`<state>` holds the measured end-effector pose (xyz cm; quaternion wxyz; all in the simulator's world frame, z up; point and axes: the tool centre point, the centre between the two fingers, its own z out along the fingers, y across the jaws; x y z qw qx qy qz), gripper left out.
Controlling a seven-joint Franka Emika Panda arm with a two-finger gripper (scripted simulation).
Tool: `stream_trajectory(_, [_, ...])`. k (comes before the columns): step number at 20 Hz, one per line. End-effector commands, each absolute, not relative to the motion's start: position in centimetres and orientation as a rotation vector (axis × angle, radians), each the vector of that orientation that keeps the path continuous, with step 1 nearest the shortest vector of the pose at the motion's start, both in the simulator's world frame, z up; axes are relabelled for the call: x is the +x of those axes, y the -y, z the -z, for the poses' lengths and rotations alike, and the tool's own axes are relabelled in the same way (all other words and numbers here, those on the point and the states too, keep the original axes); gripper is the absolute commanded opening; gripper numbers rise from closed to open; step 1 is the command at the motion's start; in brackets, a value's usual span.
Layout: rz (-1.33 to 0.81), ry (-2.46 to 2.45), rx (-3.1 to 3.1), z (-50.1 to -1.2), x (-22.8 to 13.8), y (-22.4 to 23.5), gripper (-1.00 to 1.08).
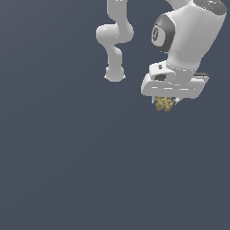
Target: Pick up the object and move it to a goal position.
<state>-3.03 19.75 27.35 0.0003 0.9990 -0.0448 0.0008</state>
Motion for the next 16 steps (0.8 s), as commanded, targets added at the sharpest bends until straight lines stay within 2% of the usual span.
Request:
stream_trajectory(1, [0.000, 0.143, 3.138, -28.7, -2.6, -21.1, -1.00])
stream_trajectory(16, [0.000, 0.143, 3.138, -31.7, -1.3, -24.3, -1.00])
